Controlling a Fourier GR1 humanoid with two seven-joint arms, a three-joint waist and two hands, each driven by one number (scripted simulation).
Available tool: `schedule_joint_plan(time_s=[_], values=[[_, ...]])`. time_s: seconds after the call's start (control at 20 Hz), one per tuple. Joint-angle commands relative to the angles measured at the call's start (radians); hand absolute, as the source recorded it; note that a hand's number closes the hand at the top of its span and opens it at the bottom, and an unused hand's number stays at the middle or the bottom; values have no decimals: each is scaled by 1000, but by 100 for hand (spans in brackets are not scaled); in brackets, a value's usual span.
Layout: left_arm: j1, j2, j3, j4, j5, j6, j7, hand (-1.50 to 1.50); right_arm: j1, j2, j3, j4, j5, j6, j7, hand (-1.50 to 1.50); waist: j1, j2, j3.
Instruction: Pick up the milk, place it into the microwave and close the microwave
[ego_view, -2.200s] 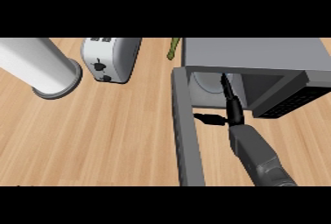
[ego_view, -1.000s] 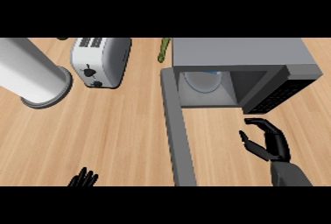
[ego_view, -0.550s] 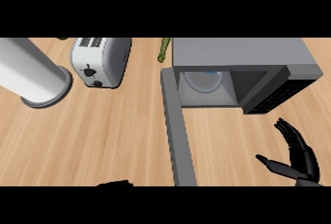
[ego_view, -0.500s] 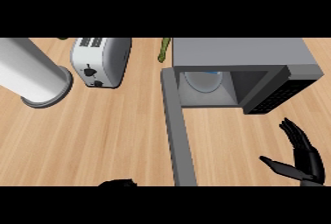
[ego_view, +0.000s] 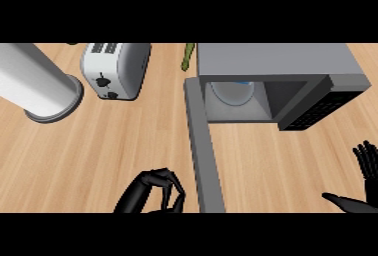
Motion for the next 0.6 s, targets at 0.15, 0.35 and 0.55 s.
schedule_joint_plan(time_s=[0.15,0.35,0.55], values=[[-138,-28,-126,181,-64,-110,178,150,30,-43,12,-17,-29,144,-38,-150,-11,2,1],[-292,-29,-208,317,9,-121,252,150,19,-72,1,-27,-62,169,-17,-150,-24,5,0],[-340,-29,-377,388,34,31,188,150,49,-89,6,-38,-69,202,-72,-150,-22,3,0]])
